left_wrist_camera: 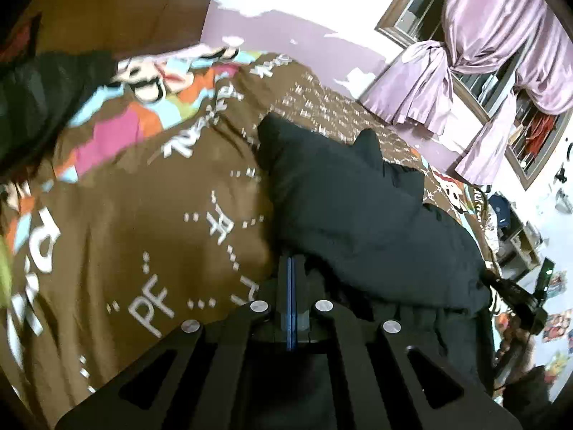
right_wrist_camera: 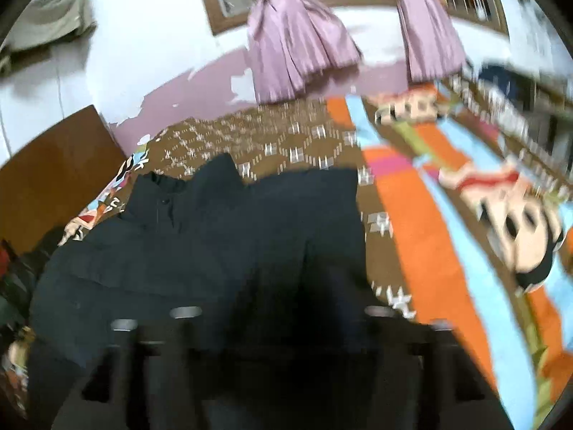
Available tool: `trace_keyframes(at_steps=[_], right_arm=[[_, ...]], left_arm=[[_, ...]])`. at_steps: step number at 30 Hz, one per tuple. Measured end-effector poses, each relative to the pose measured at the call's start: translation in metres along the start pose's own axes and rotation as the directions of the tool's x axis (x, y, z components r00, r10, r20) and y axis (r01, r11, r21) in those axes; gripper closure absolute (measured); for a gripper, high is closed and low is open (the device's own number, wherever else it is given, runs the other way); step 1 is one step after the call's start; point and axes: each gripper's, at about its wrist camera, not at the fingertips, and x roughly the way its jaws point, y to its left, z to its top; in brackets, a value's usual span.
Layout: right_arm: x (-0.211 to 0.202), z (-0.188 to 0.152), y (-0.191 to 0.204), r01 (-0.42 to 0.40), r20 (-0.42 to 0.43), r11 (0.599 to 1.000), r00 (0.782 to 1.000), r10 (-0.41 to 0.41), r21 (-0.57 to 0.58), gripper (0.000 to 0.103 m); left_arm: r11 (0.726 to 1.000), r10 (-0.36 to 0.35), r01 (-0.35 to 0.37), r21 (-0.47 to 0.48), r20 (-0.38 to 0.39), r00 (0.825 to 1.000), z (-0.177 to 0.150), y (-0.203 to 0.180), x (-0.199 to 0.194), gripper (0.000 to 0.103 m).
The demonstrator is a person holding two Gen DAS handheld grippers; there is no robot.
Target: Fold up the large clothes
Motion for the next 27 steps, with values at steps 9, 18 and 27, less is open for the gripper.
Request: trace_keyframes(at_steps=[9, 18, 27], right_arm=[[0.039, -0.014, 0.061, -0.089, -0.116, 0.957, 0.991, 0.059, -0.275, 0.031], [0.087, -0.046, 0.060, -0.070, -0.211, 0.940, 0.977, -0.002, -0.335, 0.028], [0.089, -0.051, 0.059, -0.047, -0.194, 0.940, 0.981, -0.020, -0.337, 0.027]], left_arm=[[0.965, -0.135, 0.137, 0.224, -0.023, 0.991, 0.019, -0.067, 0.033, 0.070], [0.928, 0.026, 0.052, 0.369, -0.205, 0.979, -0.006, -0.088, 0.115, 0.070], [0.860, 0.172, -0.068, 0.505, -0.163, 0.972, -0.036, -0.095, 0.141, 0.070]])
